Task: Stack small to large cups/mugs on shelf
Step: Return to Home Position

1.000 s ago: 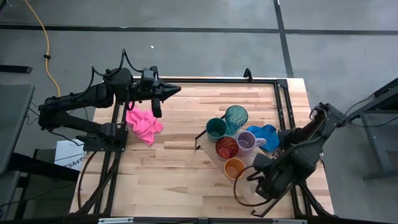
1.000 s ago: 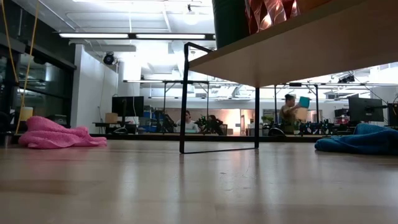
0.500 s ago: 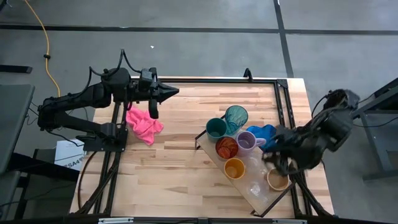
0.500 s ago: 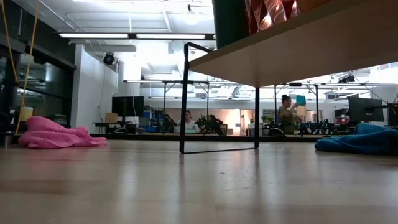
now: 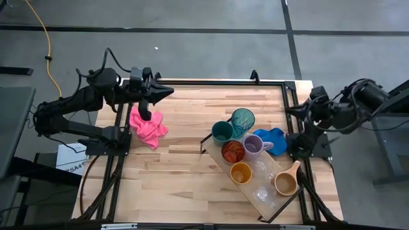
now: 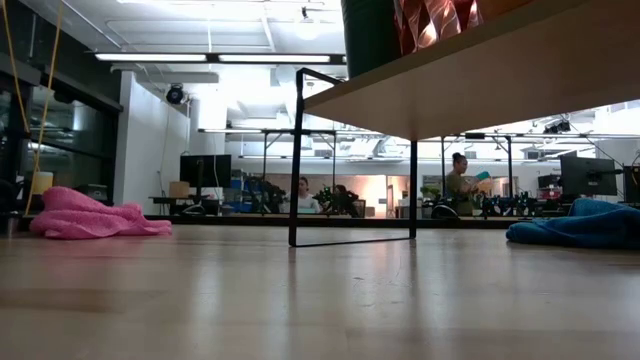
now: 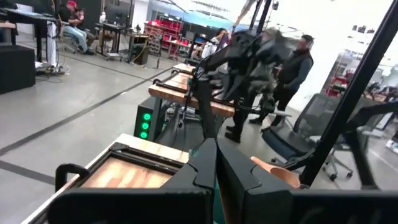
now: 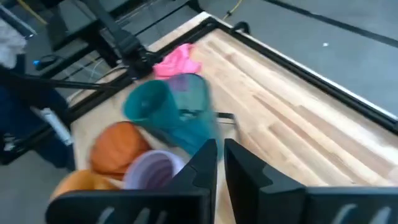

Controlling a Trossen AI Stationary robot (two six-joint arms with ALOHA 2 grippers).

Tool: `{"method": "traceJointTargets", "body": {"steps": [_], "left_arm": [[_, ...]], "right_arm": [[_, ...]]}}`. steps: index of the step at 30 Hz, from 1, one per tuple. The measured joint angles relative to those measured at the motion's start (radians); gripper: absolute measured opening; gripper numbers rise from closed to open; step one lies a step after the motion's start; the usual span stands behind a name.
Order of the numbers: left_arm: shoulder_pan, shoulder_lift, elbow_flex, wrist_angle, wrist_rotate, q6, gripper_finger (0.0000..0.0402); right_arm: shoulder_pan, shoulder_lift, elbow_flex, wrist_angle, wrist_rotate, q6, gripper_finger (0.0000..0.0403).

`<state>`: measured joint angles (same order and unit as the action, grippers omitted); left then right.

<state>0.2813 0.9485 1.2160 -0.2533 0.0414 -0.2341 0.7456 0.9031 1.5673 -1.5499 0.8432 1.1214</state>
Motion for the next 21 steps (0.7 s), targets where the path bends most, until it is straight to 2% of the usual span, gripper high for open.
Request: {"method": "traceJointTargets", "body": {"steps": [4,9,11,16,21], "left_arm": [[0.000,-0.001,0.000,-0.018,0.000,-0.033,0.0000],[0.000,-0.001,0.000,-0.020,0.000,-0.060,0.0000],[0.000,-0.001,0.000,-0.020,0.000,-0.063,0.0000],[0.000,-0.001,0.000,-0.020,0.000,-0.064,0.0000],[0.000,-0.001,0.000,-0.020,0.000,-0.082,0.0000]], "right_arm": [[0.000,-0.141,-0.226,0.048,0.047,0.061,0.0004],[0.000,-0.349,-0.514,0.208,0.058,0.109,0.0001],[0.000,-0.423,-0.600,0.280,0.094,0.103,0.0001],[-0.001,-0.549,-0.725,0.452,0.211,0.008,0.0000],[0.000,-0.588,-0.767,0.553,0.218,-0.099,0.0000]]}}
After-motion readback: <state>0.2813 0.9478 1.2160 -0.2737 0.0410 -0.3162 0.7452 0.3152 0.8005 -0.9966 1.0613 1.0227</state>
